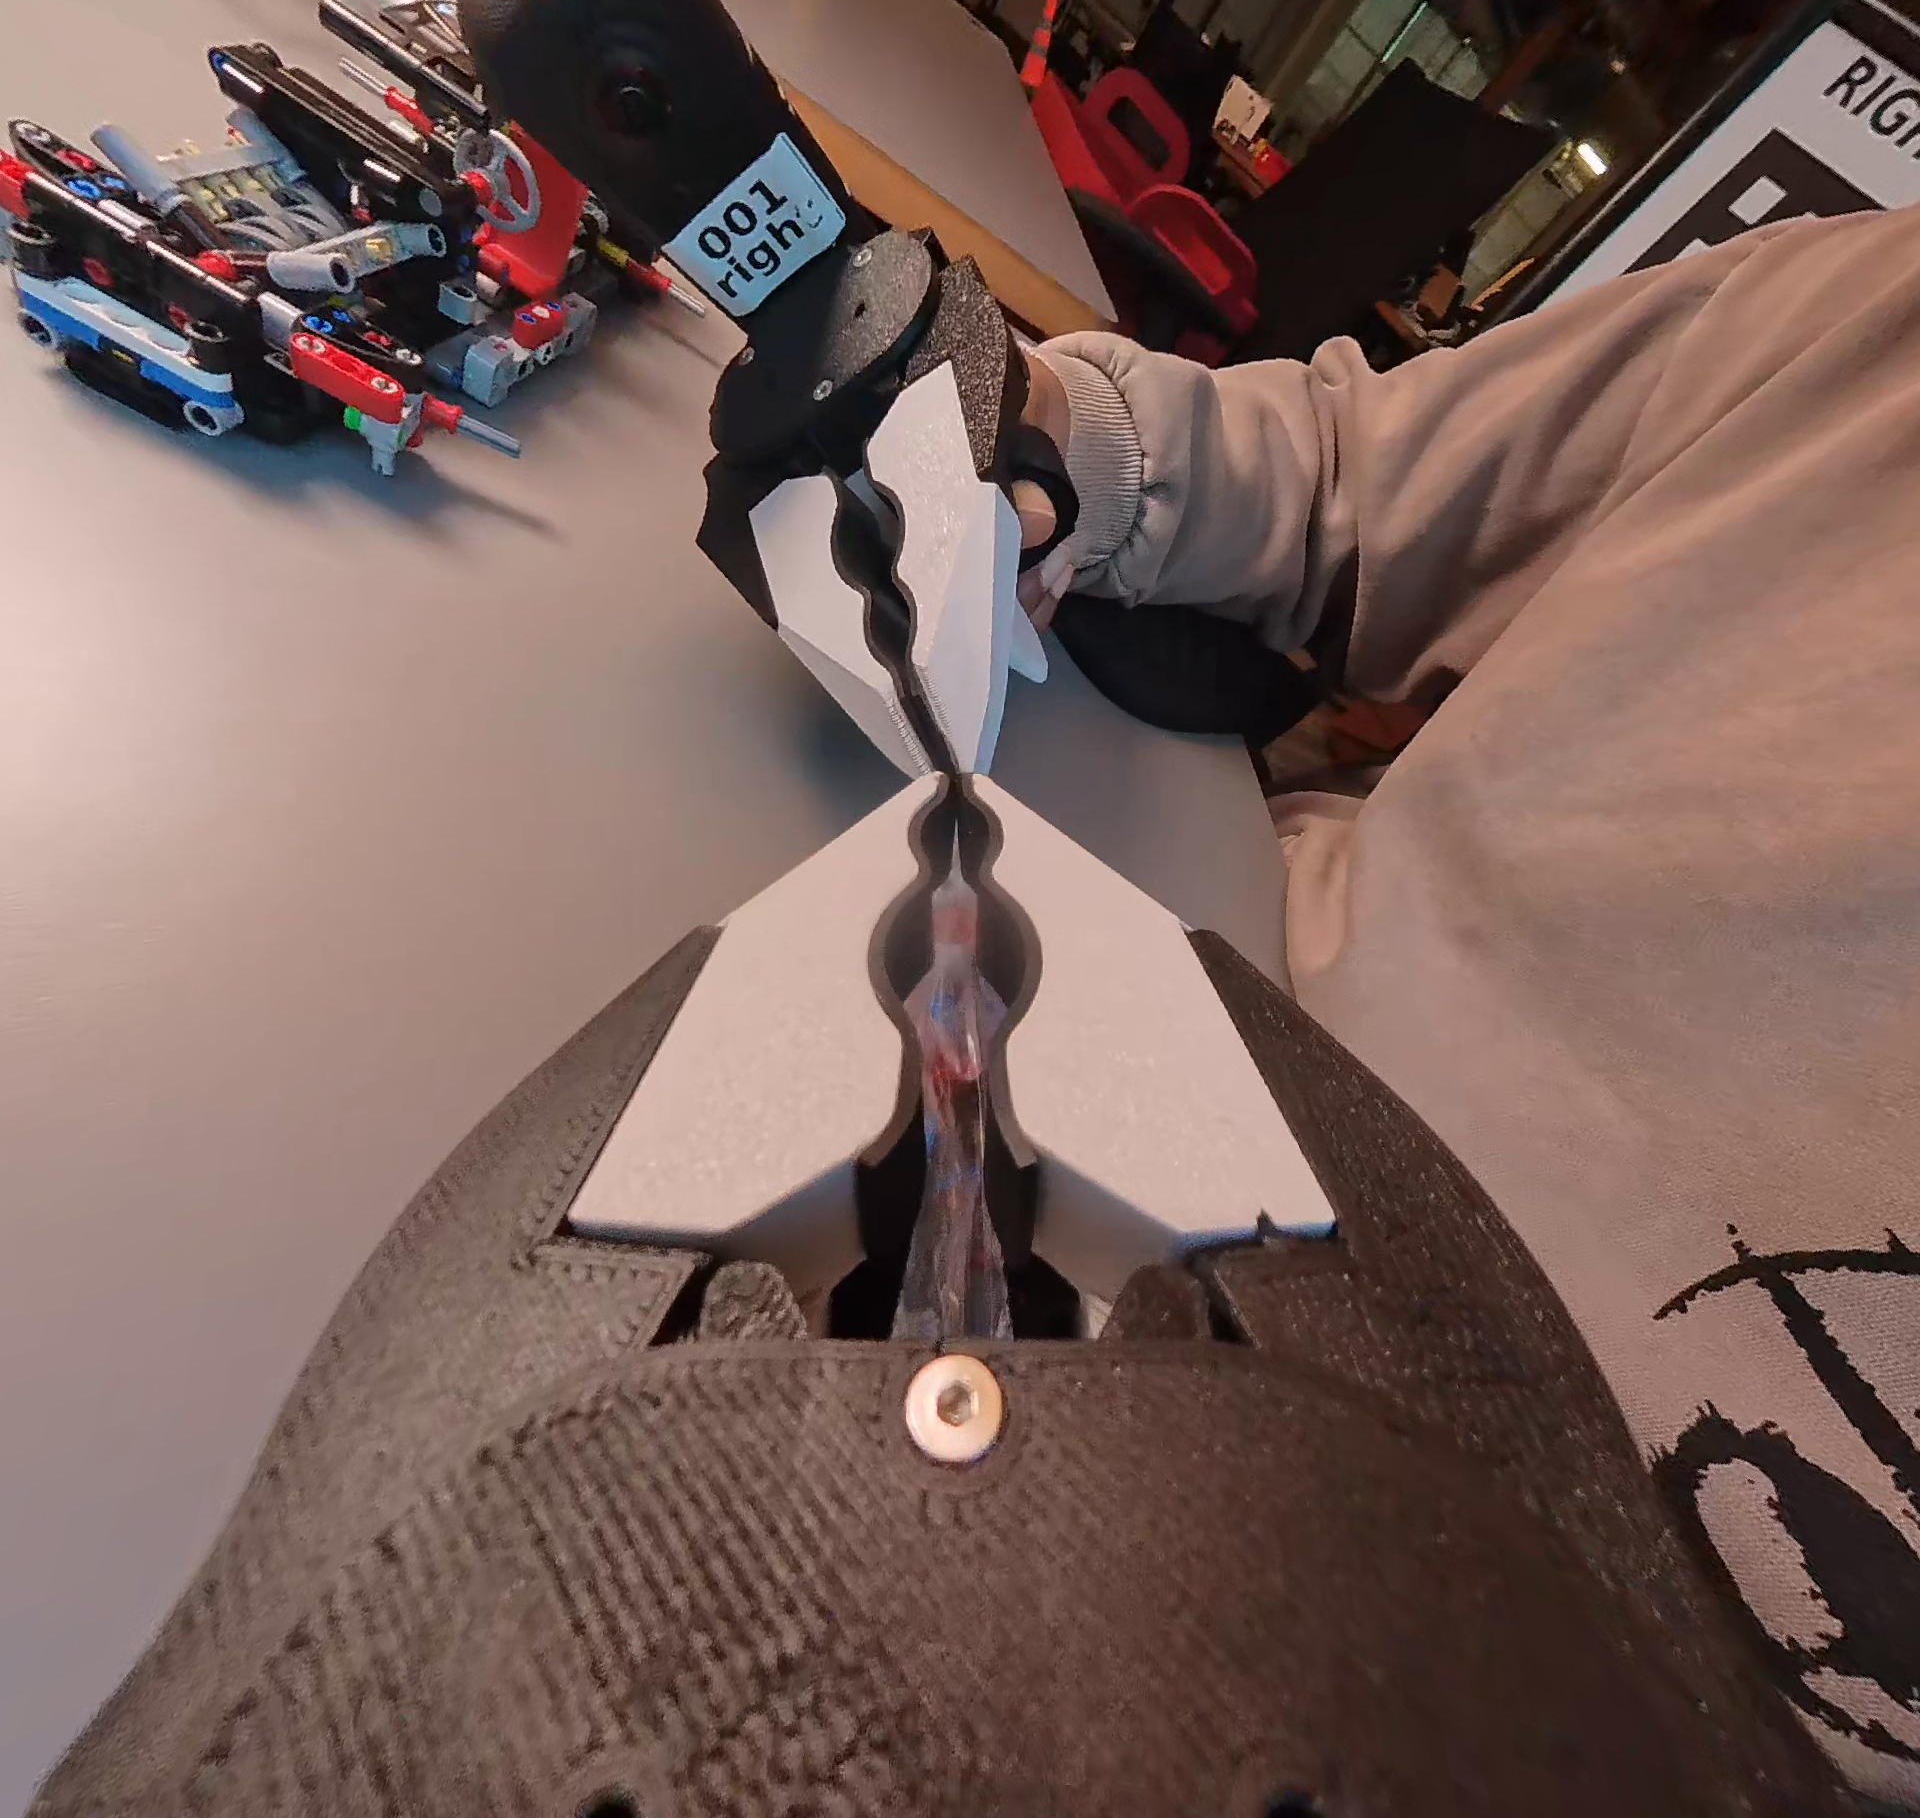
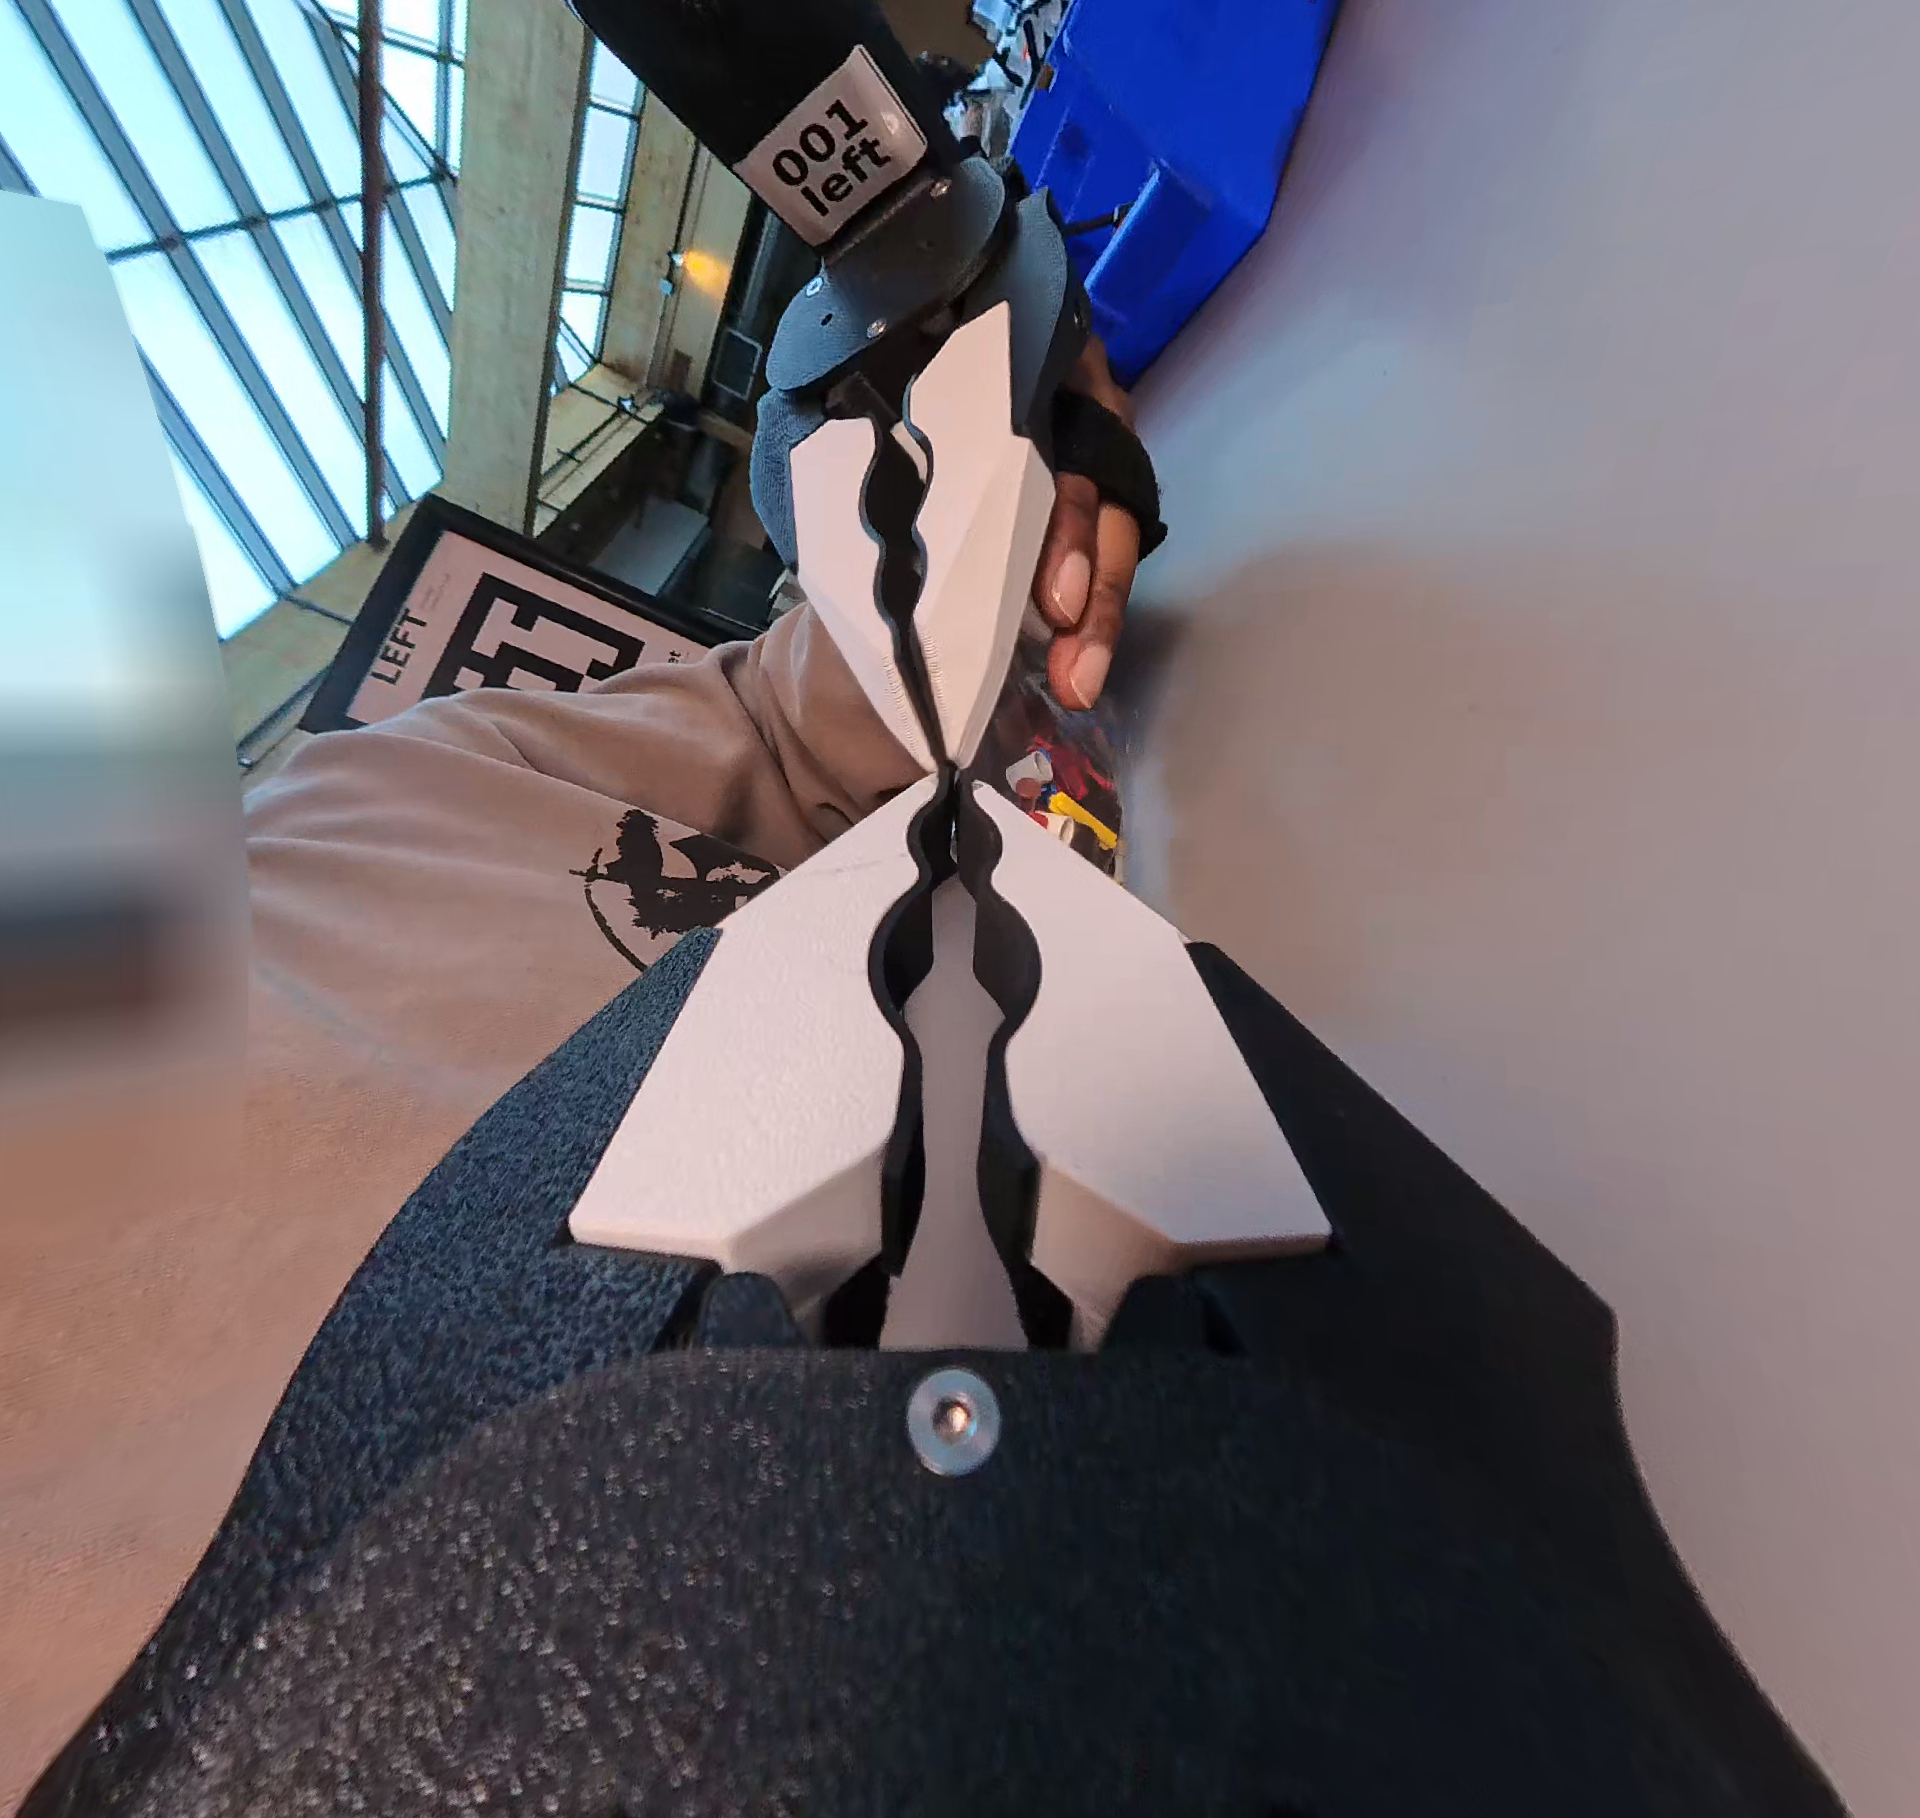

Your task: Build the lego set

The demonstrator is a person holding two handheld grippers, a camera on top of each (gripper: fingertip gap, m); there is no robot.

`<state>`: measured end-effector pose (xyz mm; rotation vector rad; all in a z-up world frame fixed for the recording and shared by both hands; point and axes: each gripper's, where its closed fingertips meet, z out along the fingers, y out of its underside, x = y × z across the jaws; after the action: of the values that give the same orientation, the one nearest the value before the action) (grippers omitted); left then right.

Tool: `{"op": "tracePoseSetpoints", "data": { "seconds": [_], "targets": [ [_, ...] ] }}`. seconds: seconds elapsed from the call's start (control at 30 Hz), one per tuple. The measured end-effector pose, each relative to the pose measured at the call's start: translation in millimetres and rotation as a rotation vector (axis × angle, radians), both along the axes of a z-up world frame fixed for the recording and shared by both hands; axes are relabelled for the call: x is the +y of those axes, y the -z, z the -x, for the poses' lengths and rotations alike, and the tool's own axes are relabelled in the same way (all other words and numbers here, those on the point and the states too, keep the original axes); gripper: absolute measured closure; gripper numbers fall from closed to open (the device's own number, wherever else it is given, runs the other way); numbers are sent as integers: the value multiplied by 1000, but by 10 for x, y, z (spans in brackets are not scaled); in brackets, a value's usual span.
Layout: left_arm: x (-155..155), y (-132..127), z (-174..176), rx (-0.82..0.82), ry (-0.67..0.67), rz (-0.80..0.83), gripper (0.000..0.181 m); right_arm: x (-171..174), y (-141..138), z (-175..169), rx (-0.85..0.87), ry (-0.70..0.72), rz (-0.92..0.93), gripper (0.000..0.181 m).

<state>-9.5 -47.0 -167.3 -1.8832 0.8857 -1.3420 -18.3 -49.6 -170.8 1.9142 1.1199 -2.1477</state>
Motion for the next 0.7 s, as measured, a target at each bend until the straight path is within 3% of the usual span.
{"op": "tracePoseSetpoints", "data": {
  "seconds": [0.33, 0.53, 0.7],
  "targets": [
    [-57, 0, -8, 22, 19, 9, 175, -49, -24, -16, 48, -13, -191, 181],
    [-68, -4, -30, 23, 25, 7, 181, -48, -18, -16, 41, -7, -264, 181],
    [-36, 17, -27, 53, 12, 18, 181, -18, -5, -22, 57, 5, -478, 181]
  ]
}}
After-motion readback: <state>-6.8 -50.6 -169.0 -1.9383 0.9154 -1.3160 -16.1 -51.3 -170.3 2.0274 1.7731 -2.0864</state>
